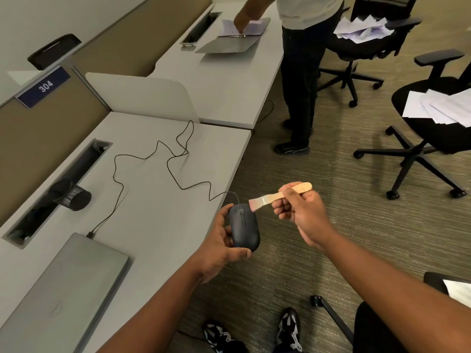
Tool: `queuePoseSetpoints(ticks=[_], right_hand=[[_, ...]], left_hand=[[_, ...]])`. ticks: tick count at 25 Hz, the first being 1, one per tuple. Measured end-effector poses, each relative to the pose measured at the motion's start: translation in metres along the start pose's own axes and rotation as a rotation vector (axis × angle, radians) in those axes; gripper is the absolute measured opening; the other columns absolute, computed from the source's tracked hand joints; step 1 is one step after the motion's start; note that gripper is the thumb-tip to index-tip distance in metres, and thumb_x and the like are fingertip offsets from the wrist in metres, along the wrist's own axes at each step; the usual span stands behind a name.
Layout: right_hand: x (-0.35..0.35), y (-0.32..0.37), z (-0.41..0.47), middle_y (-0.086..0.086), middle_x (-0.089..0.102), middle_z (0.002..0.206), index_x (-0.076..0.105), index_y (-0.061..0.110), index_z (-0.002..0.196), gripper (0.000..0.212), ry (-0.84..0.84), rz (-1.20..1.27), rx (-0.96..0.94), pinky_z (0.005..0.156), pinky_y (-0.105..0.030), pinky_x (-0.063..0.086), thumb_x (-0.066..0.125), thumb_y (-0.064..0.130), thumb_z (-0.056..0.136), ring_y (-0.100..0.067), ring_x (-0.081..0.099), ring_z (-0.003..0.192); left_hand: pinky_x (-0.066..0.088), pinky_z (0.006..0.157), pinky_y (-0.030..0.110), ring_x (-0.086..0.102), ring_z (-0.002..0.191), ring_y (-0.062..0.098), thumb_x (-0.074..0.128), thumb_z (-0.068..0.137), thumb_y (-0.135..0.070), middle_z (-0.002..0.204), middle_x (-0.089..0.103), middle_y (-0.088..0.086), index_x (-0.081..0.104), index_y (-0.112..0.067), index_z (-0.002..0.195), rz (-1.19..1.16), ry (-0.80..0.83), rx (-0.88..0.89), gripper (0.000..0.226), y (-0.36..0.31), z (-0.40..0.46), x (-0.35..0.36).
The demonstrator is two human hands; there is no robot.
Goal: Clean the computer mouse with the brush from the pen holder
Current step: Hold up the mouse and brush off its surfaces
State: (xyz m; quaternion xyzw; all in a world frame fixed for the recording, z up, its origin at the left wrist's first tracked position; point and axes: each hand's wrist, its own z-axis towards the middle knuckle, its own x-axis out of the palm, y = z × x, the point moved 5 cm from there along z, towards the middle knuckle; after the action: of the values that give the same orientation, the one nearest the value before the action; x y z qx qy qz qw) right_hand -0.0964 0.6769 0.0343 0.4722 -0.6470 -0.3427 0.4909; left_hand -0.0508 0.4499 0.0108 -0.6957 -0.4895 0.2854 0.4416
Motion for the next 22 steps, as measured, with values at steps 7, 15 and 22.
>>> queuePoseSetpoints(ticks=[7, 15, 22], right_hand=[[0.005, -0.007, 0.000, -0.015, 0.076, 0.080, 0.066, 0.007, 0.108, 0.013, 0.110, -0.039, 0.137, 0.054, -0.023, 0.055, 0.061, 0.019, 0.105, -0.019, 0.069, 0.065], [0.012, 0.022, -0.003, -0.012, 0.077, 0.082, 0.070, 0.011, 0.104, 0.014, 0.159, -0.200, -0.116, 0.057, -0.026, 0.056, 0.064, 0.024, 0.101, -0.022, 0.070, 0.070], [0.018, 0.026, -0.001, -0.016, 0.077, 0.085, 0.073, 0.007, 0.104, 0.015, 0.392, -0.435, -0.073, 0.063, -0.029, 0.057, 0.064, 0.019, 0.103, -0.024, 0.069, 0.074]], left_hand=[[0.063, 0.092, 0.041, 0.071, 0.119, 0.015, 0.089, 0.073, 0.009, 0.149, 0.050, -0.003, 0.026, -0.044, 0.158, 0.038, -0.013, 0.001, 0.118, 0.002, 0.007, 0.000], [0.063, 0.089, 0.041, 0.072, 0.120, 0.023, 0.091, 0.069, 0.002, 0.149, 0.050, 0.004, 0.027, -0.047, 0.157, 0.029, -0.004, -0.018, 0.120, 0.007, 0.005, -0.001], [0.064, 0.086, 0.038, 0.072, 0.118, 0.022, 0.091, 0.066, 0.002, 0.147, 0.052, 0.000, 0.030, -0.042, 0.155, 0.020, -0.041, -0.001, 0.118, 0.004, 0.004, -0.002]])
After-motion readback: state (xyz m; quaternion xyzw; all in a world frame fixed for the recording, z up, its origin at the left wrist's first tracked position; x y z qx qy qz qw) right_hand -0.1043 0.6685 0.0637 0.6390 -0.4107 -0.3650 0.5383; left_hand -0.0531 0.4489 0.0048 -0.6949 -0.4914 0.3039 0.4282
